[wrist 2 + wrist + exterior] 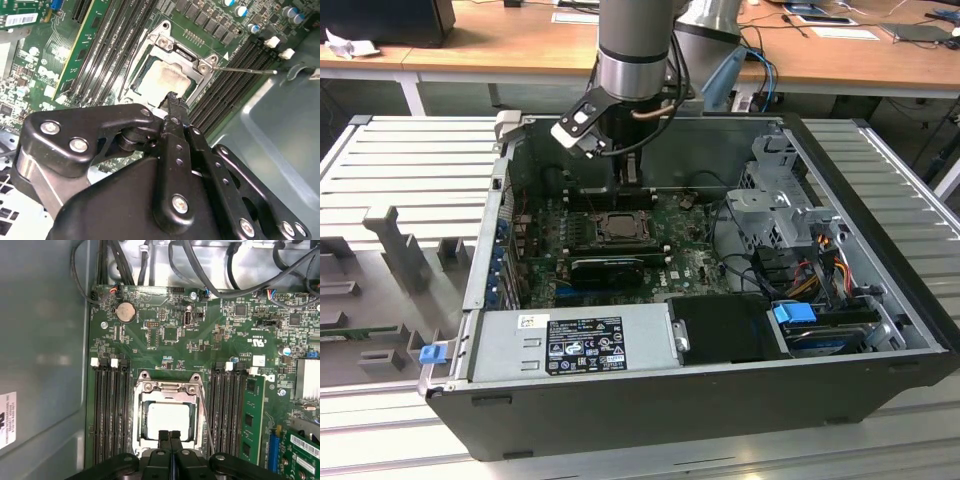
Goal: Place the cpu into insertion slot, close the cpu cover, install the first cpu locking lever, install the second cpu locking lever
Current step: 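Install the first cpu locking lever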
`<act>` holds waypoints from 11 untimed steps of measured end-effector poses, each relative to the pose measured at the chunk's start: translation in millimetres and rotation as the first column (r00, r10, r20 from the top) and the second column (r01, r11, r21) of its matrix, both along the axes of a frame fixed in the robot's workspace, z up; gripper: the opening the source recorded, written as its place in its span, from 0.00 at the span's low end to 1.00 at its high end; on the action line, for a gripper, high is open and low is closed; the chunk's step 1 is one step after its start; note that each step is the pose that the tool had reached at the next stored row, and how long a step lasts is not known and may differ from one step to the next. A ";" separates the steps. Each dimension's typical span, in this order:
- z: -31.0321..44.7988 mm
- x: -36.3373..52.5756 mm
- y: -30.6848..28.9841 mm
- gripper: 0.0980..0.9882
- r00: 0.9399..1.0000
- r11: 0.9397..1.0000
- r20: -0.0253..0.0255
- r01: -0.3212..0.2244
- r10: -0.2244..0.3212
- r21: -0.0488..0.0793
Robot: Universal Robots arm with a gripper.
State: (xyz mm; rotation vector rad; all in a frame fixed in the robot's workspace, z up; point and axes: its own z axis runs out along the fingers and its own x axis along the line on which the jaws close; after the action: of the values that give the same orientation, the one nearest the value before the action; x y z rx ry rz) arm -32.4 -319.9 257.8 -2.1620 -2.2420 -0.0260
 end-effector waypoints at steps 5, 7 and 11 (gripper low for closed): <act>12.0 0.0 0.0 0.01 0.999 0.999 0.000 -0.053 0.053 -0.001; 11.8 0.0 0.0 0.01 0.996 0.996 0.000 -0.091 0.091 -0.001; 11.4 0.0 0.0 0.01 0.978 0.978 0.000 -0.208 0.208 -0.001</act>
State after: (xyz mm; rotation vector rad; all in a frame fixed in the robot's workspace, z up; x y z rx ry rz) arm -32.4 -319.9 269.2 -1.9155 -2.4551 -0.0209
